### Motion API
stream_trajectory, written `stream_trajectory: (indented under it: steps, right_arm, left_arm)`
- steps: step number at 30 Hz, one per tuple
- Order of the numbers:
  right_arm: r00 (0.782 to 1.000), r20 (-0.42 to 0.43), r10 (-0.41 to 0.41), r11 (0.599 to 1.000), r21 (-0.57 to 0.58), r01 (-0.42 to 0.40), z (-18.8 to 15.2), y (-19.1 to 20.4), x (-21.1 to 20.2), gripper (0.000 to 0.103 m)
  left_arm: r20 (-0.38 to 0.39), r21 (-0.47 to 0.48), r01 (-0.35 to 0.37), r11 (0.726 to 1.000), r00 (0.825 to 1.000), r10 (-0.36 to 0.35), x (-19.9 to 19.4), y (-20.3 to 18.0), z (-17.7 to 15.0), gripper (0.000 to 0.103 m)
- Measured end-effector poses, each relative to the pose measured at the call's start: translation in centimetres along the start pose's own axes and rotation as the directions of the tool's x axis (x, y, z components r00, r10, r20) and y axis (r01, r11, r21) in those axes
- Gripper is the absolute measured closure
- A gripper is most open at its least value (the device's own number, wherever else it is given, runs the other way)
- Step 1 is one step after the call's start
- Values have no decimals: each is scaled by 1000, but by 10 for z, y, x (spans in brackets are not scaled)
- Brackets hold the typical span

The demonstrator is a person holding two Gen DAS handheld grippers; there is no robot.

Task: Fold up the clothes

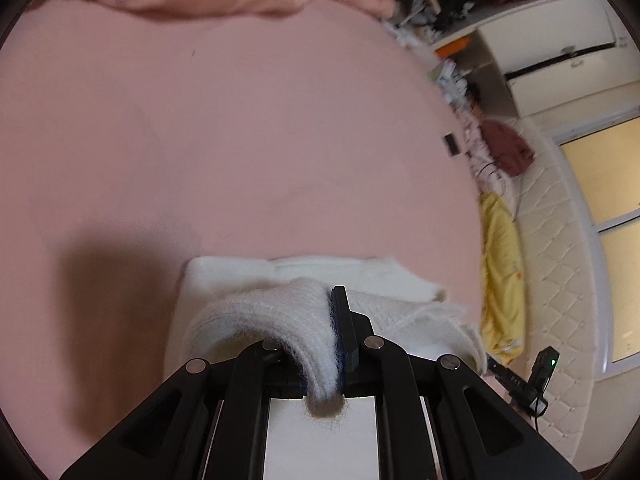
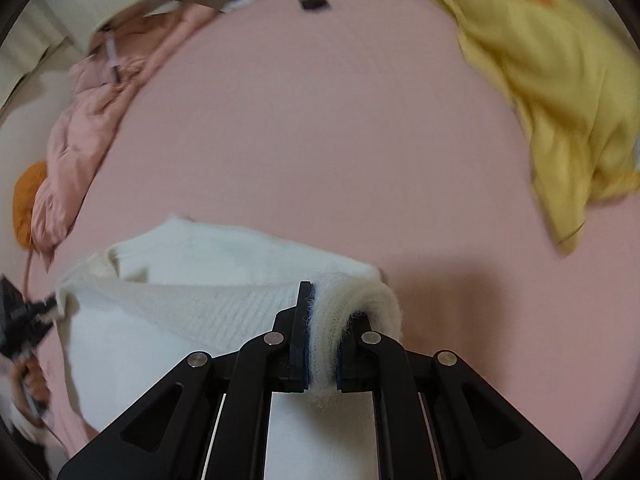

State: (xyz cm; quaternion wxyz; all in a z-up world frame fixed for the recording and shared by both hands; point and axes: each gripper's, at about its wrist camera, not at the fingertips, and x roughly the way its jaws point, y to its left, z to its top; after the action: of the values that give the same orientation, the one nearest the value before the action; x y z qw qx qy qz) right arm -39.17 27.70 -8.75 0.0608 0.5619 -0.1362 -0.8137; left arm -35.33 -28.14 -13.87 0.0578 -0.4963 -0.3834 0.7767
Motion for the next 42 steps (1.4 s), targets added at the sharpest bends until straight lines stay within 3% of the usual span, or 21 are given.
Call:
stream_trajectory:
  steps: [4, 6, 8, 9, 10, 12, 14, 16, 18, 22, 24, 26, 28, 29, 30, 31, 33, 34, 37, 39, 42]
  right_arm:
    - [989, 4, 150, 964, 223, -147, -1, -38, 19, 91]
    - [957, 70, 280, 886, 365, -286, 1, -62, 18, 87]
    - [919, 178, 352, 773, 498, -393, -3, -90, 13, 85]
    - [913, 212, 349, 745, 528, -407, -6, -98, 10, 84]
    - [917, 224, 330, 739, 542, -399, -8, -103, 7, 78]
    - [946, 249, 210, 812, 494, -310, -13, -101, -12, 61]
    - [953, 290, 87, 887, 413, -206, -20, -87, -36, 61]
    - [927, 374, -27, 960, 270, -81, -33, -52, -65, 61]
    - [896, 437, -75, 993, 110, 30, -52, -7, -79, 60]
    - [888, 455, -63, 947, -254, 197, -114, 87, -60, 60]
    - [892, 451, -37, 886, -397, 238, -150, 123, -39, 60]
    - [907, 412, -85, 873, -407, 267, -165, 126, -11, 60]
    - [928, 365, -70, 913, -351, 207, -169, 99, 4, 54]
    - [930, 367, -3, 945, -304, 123, -163, 81, -1, 54]
    - [931, 366, -20, 966, -233, 112, -157, 67, -8, 55]
    - [928, 370, -51, 972, -194, 131, -154, 63, -15, 54]
    - [880, 440, -179, 965, -97, 245, -153, 54, -43, 49]
    - [874, 461, -156, 971, -92, 222, -159, 53, -55, 45]
    - [876, 474, -88, 971, -155, 181, -183, 61, -73, 31]
    - [909, 405, -98, 955, -220, 201, -196, 69, -50, 28]
    - [926, 338, -166, 974, -93, 208, -201, 47, -37, 28]
  left_arm:
    - [-50, -55, 35, 998, 998, -38, 12, 21, 7, 93]
    - [-95, -85, 76, 993, 992, -84, 12, 24, 17, 88]
    - [-107, -134, 121, 984, 985, -135, 6, 30, 26, 70]
    - [-74, -136, 109, 985, 990, -119, -3, 31, 31, 61]
    - [-22, -129, 81, 988, 996, -84, -16, 31, 37, 41]
    - [87, -123, 62, 990, 995, -51, -45, 32, 43, 30]
    - [134, -87, 51, 995, 990, -39, -69, 25, 39, 30]
    - [155, -5, -23, 1000, 988, 23, -81, 8, 26, 27]
    - [186, 127, -178, 976, 971, 153, -80, -22, -3, 15]
    - [229, 386, -295, 874, 949, 218, -49, -74, -91, 7]
    - [203, 409, -267, 873, 959, 198, -29, -74, -129, 7]
    - [166, 359, -278, 891, 958, 232, -14, -51, -144, 7]
    - [155, 332, -284, 900, 957, 245, -6, -30, -152, 8]
    - [182, 351, -297, 888, 952, 247, -10, -28, -152, 7]
    - [184, 352, -319, 880, 945, 269, -13, -29, -149, 7]
    - [170, 328, -318, 890, 946, 275, -17, -29, -145, 8]
    - [162, 274, -307, 911, 949, 271, -31, -30, -141, 8]
    - [180, 257, -313, 915, 945, 273, -39, -32, -143, 8]
    - [214, 342, -370, 864, 926, 312, -42, -40, -164, 7]
    - [185, 398, -444, 803, 896, 403, -27, -33, -176, 5]
    - [191, 423, -494, 760, 868, 458, -23, -28, -182, 5]
